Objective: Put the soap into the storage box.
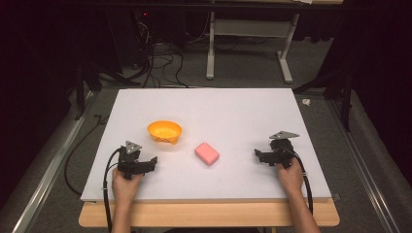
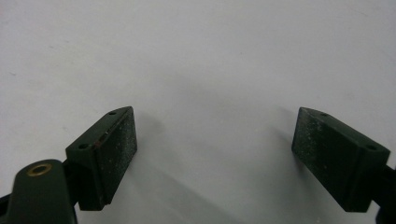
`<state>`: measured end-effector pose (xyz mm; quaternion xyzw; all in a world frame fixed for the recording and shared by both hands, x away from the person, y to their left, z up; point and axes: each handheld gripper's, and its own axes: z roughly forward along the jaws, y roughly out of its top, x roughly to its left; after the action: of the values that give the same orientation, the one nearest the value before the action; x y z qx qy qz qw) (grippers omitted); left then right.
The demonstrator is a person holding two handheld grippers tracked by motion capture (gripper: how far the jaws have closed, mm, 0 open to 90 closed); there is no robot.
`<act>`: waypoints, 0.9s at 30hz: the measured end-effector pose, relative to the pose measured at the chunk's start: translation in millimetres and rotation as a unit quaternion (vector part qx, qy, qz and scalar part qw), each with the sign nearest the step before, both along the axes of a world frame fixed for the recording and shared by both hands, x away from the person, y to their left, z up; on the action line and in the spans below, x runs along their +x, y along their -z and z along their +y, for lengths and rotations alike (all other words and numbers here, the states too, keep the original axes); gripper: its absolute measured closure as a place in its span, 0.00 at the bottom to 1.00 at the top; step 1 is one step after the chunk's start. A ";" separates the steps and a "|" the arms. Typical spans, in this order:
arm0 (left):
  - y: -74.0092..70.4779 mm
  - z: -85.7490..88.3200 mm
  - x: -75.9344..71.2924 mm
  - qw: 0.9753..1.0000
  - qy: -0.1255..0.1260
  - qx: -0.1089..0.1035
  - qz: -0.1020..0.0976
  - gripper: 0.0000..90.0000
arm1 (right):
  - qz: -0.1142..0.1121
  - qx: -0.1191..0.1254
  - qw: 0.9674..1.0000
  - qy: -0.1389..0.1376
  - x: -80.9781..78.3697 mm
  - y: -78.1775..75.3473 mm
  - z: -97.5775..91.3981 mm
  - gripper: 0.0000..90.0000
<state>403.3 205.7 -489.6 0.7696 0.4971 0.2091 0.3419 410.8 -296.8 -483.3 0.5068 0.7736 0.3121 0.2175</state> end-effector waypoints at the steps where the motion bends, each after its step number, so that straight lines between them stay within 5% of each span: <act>1: 0.0 0.0 0.0 1.000 0.000 0.000 0.000 0.18 | 0.000 0.000 1.000 0.000 0.0 0.0 0.0 0.16; 27: -1.5 -0.9 1.3 1.000 0.000 0.005 0.005 0.18 | 0.000 0.000 1.000 0.000 0.0 -0.1 0.0 0.16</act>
<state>404.6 204.7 -488.1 0.7724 0.4977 0.2073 0.3358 410.8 -296.8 -483.2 0.5070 0.7736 0.3116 0.2176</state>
